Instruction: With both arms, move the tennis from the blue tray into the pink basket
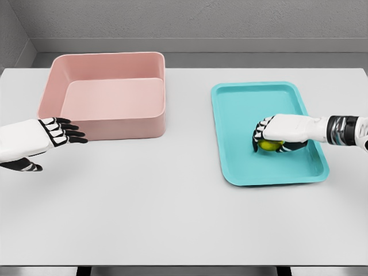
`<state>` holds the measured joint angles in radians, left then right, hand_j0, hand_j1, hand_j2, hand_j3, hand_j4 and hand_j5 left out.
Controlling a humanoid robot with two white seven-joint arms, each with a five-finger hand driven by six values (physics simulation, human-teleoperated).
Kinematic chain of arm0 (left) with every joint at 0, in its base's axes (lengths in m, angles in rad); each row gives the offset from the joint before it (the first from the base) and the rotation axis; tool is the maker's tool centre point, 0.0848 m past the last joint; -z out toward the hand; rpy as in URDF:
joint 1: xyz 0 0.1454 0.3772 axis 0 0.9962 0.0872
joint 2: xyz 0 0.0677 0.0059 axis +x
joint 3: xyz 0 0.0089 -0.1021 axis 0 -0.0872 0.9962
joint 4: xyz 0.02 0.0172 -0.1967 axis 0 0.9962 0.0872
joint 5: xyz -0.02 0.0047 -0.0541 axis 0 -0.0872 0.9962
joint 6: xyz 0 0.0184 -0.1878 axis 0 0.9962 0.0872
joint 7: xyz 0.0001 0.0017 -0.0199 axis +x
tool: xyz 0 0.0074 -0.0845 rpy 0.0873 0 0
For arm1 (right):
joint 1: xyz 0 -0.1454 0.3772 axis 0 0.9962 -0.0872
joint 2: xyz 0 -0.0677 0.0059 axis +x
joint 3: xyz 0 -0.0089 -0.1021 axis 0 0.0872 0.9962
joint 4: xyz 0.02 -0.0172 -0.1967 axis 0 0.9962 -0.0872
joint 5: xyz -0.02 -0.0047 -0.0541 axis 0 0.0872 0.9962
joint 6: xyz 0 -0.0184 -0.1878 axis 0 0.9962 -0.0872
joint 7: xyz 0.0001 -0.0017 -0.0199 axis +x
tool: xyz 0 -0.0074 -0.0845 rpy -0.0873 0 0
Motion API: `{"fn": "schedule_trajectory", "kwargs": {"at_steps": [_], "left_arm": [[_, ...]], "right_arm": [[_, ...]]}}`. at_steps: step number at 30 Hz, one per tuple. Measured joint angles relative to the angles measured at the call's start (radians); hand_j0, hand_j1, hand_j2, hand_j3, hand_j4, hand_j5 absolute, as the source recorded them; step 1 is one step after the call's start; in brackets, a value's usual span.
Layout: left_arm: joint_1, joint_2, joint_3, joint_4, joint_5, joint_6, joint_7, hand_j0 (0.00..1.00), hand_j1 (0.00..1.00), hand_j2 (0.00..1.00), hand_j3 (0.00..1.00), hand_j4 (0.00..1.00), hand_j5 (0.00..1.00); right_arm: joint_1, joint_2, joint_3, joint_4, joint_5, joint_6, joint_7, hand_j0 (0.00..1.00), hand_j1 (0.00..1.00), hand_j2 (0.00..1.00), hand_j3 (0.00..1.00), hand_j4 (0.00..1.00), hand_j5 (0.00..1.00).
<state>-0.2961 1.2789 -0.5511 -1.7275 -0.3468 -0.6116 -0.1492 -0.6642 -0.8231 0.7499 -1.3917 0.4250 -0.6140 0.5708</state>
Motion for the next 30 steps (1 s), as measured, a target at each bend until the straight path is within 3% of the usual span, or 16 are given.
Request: {"fn": "schedule_trajectory", "kwargs": {"at_steps": [18, 30], "left_arm": [[0.003, -0.006, -0.002, -0.01, -0.006, 0.0, -0.002, 1.0, 1.0, 1.0, 1.0, 1.0, 1.0], [0.005, -0.004, -0.002, -0.011, -0.008, 0.0, -0.003, 1.0, 1.0, 1.0, 1.0, 1.0, 1.0]], "right_arm": [[-0.002, 0.002, -0.033, -0.275, -0.002, 0.0, 0.004, 0.42, 0.42, 0.42, 0.42, 0.42, 0.42], [-0.021, 0.193, -0.015, -0.316, 0.03, -0.001, 0.03, 0.42, 0.42, 0.42, 0.42, 0.42, 0.42]]}}
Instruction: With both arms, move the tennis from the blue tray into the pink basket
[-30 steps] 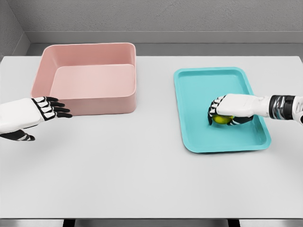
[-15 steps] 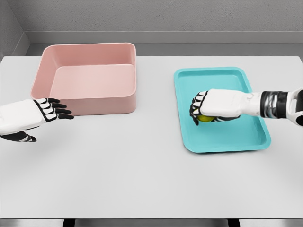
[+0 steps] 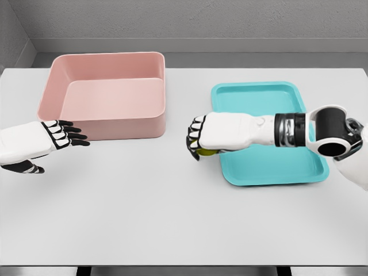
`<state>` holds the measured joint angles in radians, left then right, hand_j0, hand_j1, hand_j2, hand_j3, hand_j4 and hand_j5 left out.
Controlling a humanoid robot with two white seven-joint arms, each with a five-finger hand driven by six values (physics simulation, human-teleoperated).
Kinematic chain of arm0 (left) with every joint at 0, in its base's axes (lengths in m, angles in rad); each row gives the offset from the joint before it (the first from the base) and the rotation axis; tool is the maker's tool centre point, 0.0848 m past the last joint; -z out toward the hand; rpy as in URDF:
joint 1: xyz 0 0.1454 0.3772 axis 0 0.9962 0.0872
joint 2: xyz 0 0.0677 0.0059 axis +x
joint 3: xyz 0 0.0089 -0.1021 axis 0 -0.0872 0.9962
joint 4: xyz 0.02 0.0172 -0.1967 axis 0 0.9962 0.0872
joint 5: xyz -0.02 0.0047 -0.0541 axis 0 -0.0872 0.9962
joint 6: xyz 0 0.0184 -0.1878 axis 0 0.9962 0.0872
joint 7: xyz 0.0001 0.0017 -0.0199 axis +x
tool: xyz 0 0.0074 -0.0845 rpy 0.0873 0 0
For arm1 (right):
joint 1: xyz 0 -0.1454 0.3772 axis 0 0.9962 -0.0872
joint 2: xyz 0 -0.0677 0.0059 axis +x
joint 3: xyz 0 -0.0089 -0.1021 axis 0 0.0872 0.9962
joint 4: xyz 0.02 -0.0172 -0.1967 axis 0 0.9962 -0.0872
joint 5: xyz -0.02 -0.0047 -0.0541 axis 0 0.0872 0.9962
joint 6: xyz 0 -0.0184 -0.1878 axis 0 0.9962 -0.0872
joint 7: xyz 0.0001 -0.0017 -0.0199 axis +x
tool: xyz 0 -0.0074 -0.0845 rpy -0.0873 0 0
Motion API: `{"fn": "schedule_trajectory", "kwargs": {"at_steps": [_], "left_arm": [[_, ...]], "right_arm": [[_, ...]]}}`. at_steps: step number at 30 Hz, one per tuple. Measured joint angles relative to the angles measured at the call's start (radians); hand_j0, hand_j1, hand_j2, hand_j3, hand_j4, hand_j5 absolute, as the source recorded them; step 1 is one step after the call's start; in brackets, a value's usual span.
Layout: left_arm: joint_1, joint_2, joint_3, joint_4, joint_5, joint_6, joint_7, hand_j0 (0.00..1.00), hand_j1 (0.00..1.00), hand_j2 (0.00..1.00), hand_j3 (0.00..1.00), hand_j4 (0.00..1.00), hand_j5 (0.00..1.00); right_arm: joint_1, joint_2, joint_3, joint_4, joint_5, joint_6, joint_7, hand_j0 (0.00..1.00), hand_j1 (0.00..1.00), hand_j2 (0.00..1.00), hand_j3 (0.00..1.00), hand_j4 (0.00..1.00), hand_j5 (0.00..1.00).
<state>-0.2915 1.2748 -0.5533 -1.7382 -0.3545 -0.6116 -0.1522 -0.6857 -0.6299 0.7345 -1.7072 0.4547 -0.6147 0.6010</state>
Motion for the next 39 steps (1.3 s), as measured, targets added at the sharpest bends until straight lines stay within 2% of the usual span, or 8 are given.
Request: {"fn": "schedule_trajectory", "kwargs": {"at_steps": [5, 9, 20, 27, 36, 37, 38, 39], "left_arm": [[0.0, 0.001, 0.0, 0.0, -0.001, 0.0, 0.0, 1.0, 1.0, 1.0, 1.0, 1.0, 1.0], [0.0, 0.001, 0.0, -0.001, -0.001, 0.0, 0.0, 1.0, 1.0, 1.0, 1.0, 1.0, 1.0], [0.0, 0.004, 0.001, 0.001, -0.001, 0.0, 0.0, 1.0, 1.0, 1.0, 1.0, 1.0, 1.0], [0.0, 0.004, 0.001, 0.0, -0.001, 0.0, 0.0, 1.0, 1.0, 1.0, 1.0, 1.0, 1.0], [0.0, 0.003, 0.001, 0.0, -0.001, 0.0, 0.0, 1.0, 1.0, 1.0, 1.0, 1.0, 1.0], [0.0, 0.003, 0.001, 0.0, -0.001, 0.0, 0.0, 1.0, 1.0, 1.0, 1.0, 1.0, 1.0], [0.0, 0.004, 0.001, 0.0, -0.001, 0.0, 0.0, 1.0, 1.0, 1.0, 1.0, 1.0, 1.0], [0.0, 0.004, 0.001, 0.0, -0.001, 0.0, 0.0, 1.0, 1.0, 1.0, 1.0, 1.0, 1.0]], "right_arm": [[0.0, 0.099, 0.022, 0.008, 0.043, 0.0, 0.009, 0.42, 0.42, 0.42, 0.42, 0.42, 0.42], [0.0, 0.171, 0.05, 0.047, 0.075, 0.0, 0.011, 0.42, 0.42, 0.42, 0.42, 0.42, 0.42], [-0.025, 0.327, 0.088, 0.246, 0.152, 0.0, 0.012, 0.42, 0.42, 0.42, 0.42, 0.42, 0.42], [-0.037, 0.386, 0.13, 0.289, 0.173, 0.001, 0.011, 0.42, 0.42, 0.42, 0.42, 0.42, 0.42], [-0.028, 0.379, 0.156, 0.288, 0.176, 0.001, 0.011, 0.43, 0.43, 0.43, 0.43, 0.43, 0.43], [-0.026, 0.378, 0.157, 0.288, 0.176, 0.001, 0.011, 0.48, 0.48, 0.48, 0.48, 0.48, 0.48], [-0.025, 0.377, 0.157, 0.288, 0.177, 0.001, 0.011, 0.62, 0.62, 0.62, 0.62, 0.62, 0.62], [-0.025, 0.377, 0.157, 0.288, 0.177, 0.001, 0.011, 0.91, 0.91, 0.91, 0.91, 0.91, 0.91]]}}
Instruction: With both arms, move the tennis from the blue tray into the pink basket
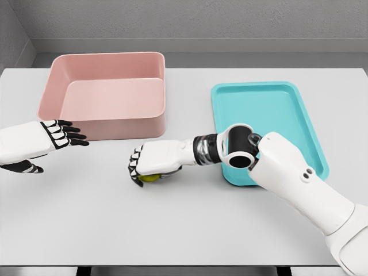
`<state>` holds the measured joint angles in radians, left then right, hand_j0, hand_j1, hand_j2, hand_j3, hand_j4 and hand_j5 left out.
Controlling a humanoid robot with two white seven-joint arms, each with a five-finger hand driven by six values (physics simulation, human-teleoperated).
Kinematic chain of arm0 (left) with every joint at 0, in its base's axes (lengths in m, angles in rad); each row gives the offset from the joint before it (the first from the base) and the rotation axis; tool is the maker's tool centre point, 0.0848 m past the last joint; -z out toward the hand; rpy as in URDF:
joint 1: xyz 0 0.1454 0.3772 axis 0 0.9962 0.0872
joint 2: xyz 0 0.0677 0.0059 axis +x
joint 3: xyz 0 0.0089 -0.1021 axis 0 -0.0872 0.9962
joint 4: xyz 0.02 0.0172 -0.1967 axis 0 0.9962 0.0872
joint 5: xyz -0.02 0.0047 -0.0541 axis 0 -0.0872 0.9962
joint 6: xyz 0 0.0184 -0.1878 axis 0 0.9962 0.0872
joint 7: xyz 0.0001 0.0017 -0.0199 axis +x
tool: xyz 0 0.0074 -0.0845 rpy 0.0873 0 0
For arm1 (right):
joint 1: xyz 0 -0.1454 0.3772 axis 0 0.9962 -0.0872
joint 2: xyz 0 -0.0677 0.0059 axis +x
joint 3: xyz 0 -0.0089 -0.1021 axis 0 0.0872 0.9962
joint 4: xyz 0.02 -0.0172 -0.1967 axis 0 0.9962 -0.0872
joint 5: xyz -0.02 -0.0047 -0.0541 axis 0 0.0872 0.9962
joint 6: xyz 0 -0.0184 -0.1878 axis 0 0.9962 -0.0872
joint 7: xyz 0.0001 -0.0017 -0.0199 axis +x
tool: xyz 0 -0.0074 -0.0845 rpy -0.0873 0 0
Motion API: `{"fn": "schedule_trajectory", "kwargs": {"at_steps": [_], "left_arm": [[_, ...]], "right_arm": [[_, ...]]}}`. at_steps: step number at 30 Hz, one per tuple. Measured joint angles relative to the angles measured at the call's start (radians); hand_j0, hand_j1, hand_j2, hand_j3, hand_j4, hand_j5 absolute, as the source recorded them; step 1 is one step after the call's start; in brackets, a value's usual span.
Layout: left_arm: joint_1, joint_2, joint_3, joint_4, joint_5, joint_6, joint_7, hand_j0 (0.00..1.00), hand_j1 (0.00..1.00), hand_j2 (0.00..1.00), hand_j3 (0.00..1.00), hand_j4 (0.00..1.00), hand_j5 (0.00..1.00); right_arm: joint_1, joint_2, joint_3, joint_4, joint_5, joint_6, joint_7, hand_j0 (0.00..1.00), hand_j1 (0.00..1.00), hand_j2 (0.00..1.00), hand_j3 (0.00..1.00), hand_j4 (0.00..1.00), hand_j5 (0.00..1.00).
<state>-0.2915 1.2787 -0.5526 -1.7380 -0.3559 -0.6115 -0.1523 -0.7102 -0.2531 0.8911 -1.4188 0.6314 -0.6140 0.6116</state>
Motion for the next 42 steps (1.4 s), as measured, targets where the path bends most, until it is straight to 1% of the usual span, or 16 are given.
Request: {"fn": "schedule_trajectory", "kwargs": {"at_steps": [1, 8, 12, 16, 18, 19, 21, 23, 25, 27, 28, 31, 34, 37, 40, 42], "left_arm": [[0.0, 0.0, 0.0, 0.0, 0.0, 0.0, 0.0, 1.0, 1.0, 1.0, 1.0, 1.0, 1.0], [0.0, 0.0, 0.0, 0.0, 0.0, 0.0, 0.0, 1.0, 1.0, 1.0, 1.0, 1.0, 1.0], [0.0, -0.001, 0.0, 0.001, 0.0, 0.0, 0.0, 1.0, 1.0, 1.0, 1.0, 1.0, 1.0], [0.0, -0.001, 0.0, 0.002, 0.0, 0.0, 0.0, 1.0, 1.0, 1.0, 1.0, 1.0, 1.0], [0.002, -0.001, 0.0, 0.003, 0.0, 0.0, 0.0, 1.0, 1.0, 1.0, 1.0, 1.0, 1.0], [0.002, -0.003, 0.0, 0.004, -0.001, 0.0, 0.0, 1.0, 1.0, 1.0, 1.0, 1.0, 1.0], [0.003, -0.007, -0.001, 0.006, -0.006, 0.0, -0.001, 1.0, 1.0, 1.0, 1.0, 1.0, 1.0], [0.011, -0.01, -0.001, 0.007, -0.011, 0.0, -0.004, 1.0, 1.0, 1.0, 1.0, 1.0, 1.0], [0.013, -0.017, -0.002, 0.008, -0.022, 0.0, -0.005, 1.0, 1.0, 1.0, 1.0, 1.0, 1.0], [0.017, -0.044, -0.003, 0.008, -0.052, 0.0, -0.006, 1.0, 1.0, 1.0, 1.0, 1.0, 1.0], [0.015, -0.061, -0.004, 0.007, -0.067, 0.0, -0.006, 1.0, 1.0, 1.0, 1.0, 1.0, 1.0], [0.015, -0.129, -0.012, 0.006, -0.118, 0.0, -0.03, 1.0, 1.0, 1.0, 1.0, 1.0, 1.0], [0.003, -0.182, -0.017, 0.003, -0.147, 0.0, -0.062, 1.0, 1.0, 1.0, 1.0, 1.0, 1.0], [-0.006, -0.22, -0.019, -0.003, -0.16, 0.0, -0.082, 1.0, 1.0, 1.0, 1.0, 1.0, 1.0], [-0.023, -0.243, -0.022, -0.013, -0.164, 0.0, -0.093, 1.0, 1.0, 1.0, 1.0, 1.0, 1.0], [-0.064, -0.259, -0.029, -0.018, -0.166, 0.0, -0.098, 1.0, 1.0, 1.0, 1.0, 1.0, 1.0]], "right_arm": [[0.0, 0.0, 0.0, 0.0, 0.0, 0.0, 0.0, 0.99, 0.99, 0.99, 0.99, 0.99, 0.99], [0.003, -0.009, -0.003, -0.011, -0.001, 0.0, 0.0, 0.99, 0.99, 0.99, 0.99, 0.99, 0.99], [0.009, -0.048, -0.046, -0.098, 0.0, 0.0, 0.0, 0.99, 0.99, 0.99, 0.99, 0.99, 0.99], [0.009, -0.074, -0.159, -0.228, 0.0, 0.0, 0.0, 0.99, 0.99, 0.99, 0.99, 0.99, 0.99], [0.029, -0.086, -0.219, -0.28, -0.003, 0.0, 0.0, 0.99, 0.99, 0.99, 0.99, 0.99, 0.99], [0.044, -0.093, -0.26, -0.299, -0.006, 0.0, 0.0, 0.99, 0.99, 0.99, 0.99, 0.99, 0.99], [0.11, -0.108, -0.371, -0.322, -0.011, -0.001, -0.01, 1.0, 1.0, 1.0, 1.0, 1.0, 1.0], [0.181, -0.133, -0.517, -0.334, -0.04, -0.001, -0.025, 1.0, 1.0, 1.0, 1.0, 1.0, 1.0], [0.279, -0.172, -0.672, -0.34, -0.104, 0.0, -0.033, 1.0, 1.0, 1.0, 1.0, 1.0, 1.0], [0.368, -0.204, -0.807, -0.343, -0.159, -0.001, -0.036, 1.0, 1.0, 1.0, 1.0, 1.0, 1.0], [0.396, -0.214, -0.866, -0.343, -0.176, -0.001, -0.036, 1.0, 1.0, 1.0, 1.0, 1.0, 1.0], [0.485, -0.237, -0.997, -0.342, -0.205, -0.001, -0.036, 1.0, 1.0, 1.0, 1.0, 1.0, 1.0], [0.552, -0.245, -1.064, -0.341, -0.216, 0.0, -0.037, 1.0, 1.0, 1.0, 1.0, 1.0, 1.0], [0.594, -0.245, -1.089, -0.339, -0.221, 0.0, -0.036, 1.0, 1.0, 1.0, 1.0, 1.0, 1.0], [0.594, -0.243, -1.098, -0.322, -0.225, 0.0, -0.034, 1.0, 1.0, 1.0, 1.0, 1.0, 1.0], [0.595, -0.243, -1.101, -0.31, -0.225, 0.0, -0.034, 1.0, 1.0, 1.0, 1.0, 1.0, 1.0]]}}
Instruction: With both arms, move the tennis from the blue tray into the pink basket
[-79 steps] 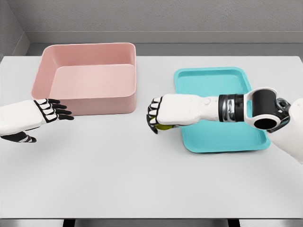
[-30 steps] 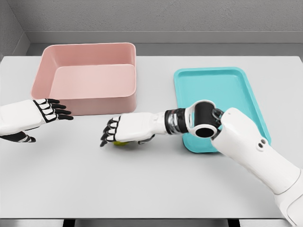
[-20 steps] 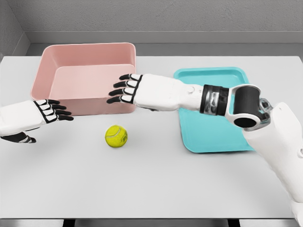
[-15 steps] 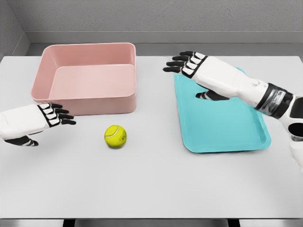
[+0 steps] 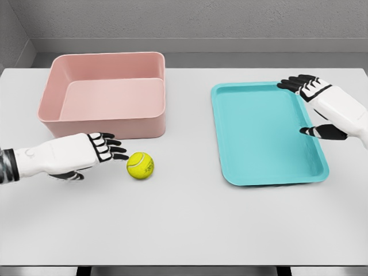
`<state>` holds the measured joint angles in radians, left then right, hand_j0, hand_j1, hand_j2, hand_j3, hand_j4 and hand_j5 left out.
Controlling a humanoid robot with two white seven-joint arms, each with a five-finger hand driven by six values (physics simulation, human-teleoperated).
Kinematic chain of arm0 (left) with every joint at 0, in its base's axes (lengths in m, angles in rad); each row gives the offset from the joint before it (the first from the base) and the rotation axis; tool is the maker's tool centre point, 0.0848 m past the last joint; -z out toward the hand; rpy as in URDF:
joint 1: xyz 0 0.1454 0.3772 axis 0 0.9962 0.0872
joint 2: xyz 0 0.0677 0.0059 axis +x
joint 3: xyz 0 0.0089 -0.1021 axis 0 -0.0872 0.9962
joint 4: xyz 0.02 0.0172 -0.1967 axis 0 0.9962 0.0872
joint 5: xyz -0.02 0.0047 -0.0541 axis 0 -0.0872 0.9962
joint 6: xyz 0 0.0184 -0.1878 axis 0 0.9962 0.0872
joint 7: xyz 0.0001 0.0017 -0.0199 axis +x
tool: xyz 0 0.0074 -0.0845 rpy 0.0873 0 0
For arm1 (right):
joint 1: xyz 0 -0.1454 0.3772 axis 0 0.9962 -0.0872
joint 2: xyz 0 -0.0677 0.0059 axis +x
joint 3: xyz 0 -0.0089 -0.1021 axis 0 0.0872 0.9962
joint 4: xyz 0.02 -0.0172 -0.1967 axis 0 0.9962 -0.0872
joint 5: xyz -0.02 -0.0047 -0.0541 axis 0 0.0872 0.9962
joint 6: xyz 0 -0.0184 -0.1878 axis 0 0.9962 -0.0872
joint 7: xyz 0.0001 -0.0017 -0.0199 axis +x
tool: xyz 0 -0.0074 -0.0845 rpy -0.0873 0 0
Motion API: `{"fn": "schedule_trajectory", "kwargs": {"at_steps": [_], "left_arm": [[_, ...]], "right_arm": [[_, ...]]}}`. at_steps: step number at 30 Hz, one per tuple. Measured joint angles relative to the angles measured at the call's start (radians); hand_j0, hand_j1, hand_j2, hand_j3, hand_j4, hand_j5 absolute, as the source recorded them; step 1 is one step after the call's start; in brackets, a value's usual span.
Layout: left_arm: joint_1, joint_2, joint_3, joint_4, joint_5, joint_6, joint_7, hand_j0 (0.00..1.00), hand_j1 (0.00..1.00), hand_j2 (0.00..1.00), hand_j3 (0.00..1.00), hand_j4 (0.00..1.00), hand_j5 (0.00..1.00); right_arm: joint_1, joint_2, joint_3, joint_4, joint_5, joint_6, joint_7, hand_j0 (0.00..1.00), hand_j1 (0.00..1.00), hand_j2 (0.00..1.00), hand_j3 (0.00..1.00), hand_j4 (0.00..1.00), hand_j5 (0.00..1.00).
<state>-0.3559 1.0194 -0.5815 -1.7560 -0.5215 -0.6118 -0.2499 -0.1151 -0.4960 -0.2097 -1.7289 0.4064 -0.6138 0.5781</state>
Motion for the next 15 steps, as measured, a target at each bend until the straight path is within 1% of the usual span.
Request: {"fn": "schedule_trajectory", "kwargs": {"at_steps": [1, 5, 10, 15], "left_arm": [[-0.032, -0.012, -0.012, -0.001, 0.0, 0.0, -0.005, 1.0, 1.0, 1.0, 1.0, 1.0, 1.0], [-0.104, -0.059, -0.076, 0.007, -0.003, 0.0, -0.02, 1.0, 1.0, 1.0, 1.0, 1.0, 1.0], [-0.146, -0.098, -0.148, 0.013, -0.01, 0.0, -0.024, 1.0, 1.0, 1.0, 1.0, 1.0, 1.0], [-0.173, -0.111, -0.202, 0.015, -0.014, 0.0, -0.025, 1.0, 1.0, 1.0, 1.0, 1.0, 1.0]], "right_arm": [[0.0, 0.0, 0.0, 0.004, 0.0, 0.0, 0.0, 1.0, 1.0, 1.0, 1.0, 1.0, 1.0], [0.002, 0.0, -0.002, 0.014, -0.001, 0.0, 0.001, 1.0, 1.0, 1.0, 1.0, 1.0, 1.0], [0.002, 0.0, -0.003, 0.03, -0.001, 0.0, 0.002, 1.0, 1.0, 1.0, 1.0, 1.0, 1.0], [0.002, 0.0, -0.003, 0.031, -0.002, 0.0, 0.002, 1.0, 1.0, 1.0, 1.0, 1.0, 1.0]]}}
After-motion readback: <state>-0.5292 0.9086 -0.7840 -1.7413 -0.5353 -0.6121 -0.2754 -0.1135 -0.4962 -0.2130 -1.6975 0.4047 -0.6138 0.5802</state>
